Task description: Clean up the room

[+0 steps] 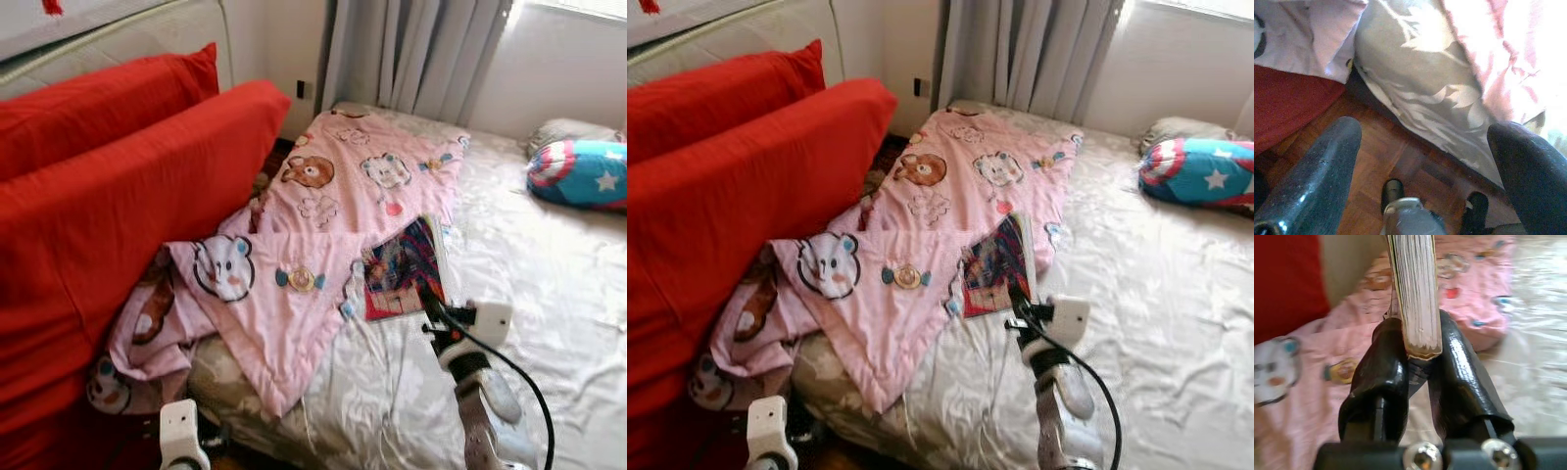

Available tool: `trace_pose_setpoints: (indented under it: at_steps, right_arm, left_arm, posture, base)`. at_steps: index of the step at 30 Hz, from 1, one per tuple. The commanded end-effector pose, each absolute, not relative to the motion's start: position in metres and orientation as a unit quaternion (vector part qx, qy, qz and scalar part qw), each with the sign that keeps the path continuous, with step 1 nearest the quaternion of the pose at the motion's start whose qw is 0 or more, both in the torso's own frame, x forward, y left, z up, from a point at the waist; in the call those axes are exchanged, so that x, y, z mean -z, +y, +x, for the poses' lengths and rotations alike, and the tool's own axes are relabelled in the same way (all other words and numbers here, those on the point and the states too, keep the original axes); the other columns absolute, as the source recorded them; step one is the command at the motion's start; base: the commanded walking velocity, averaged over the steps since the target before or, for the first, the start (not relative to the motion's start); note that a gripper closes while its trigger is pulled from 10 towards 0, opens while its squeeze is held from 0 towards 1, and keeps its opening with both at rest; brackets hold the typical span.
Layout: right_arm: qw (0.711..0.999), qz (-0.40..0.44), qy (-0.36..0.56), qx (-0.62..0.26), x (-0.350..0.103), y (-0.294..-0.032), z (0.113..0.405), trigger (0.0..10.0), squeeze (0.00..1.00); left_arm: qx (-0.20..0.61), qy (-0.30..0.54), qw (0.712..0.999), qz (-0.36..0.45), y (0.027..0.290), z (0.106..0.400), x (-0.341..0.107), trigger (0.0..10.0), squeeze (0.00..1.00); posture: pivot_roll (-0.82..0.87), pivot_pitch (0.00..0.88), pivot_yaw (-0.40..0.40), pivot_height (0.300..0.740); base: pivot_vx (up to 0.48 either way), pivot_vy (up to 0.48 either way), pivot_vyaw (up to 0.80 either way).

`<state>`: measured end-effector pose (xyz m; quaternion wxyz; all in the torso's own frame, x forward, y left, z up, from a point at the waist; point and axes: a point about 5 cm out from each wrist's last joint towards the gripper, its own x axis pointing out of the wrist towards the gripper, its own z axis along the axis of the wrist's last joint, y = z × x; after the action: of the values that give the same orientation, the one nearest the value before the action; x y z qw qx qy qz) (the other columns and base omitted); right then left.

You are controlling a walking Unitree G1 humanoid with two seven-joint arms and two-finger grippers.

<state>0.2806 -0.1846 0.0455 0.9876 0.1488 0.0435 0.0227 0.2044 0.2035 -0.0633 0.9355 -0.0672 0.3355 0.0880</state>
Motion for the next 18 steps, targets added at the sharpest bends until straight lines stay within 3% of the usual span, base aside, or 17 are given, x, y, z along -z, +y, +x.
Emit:
trace_pose_setpoints:
  at_steps: [1, 10, 18]
  right_arm:
    - [0.989, 0.143, 0.032, 0.018, -0.047, -0.196, 0.282, 10.0, 0.00]
    - [0.990, 0.131, 0.041, 0.044, -0.048, -0.193, 0.287, 10.0, 0.00]
    - [0.991, 0.121, 0.041, 0.047, -0.047, -0.186, 0.284, 10.0, 0.00]
  left_arm:
    - [-0.077, 0.371, 0.924, -0.052, 0.200, 0.191, 0.073, 10.0, 0.00]
    - [-0.074, 0.382, 0.920, -0.038, 0.201, 0.189, 0.075, 10.0, 0.00]
    - [-0.026, 0.415, 0.909, 0.016, 0.198, 0.177, 0.082, 10.0, 0.00]
  posture:
    - [-0.05, 0.000, -0.124, 0.740]
    - [-0.03, 0.000, -0.131, 0.740]
    - [-0.07, 0.034, -0.109, 0.740]
  base:
    - [0.000, 0.000, 0.00]
    - [0.000, 0.000, 0.00]
    - [0.000, 0.000, -0.77]
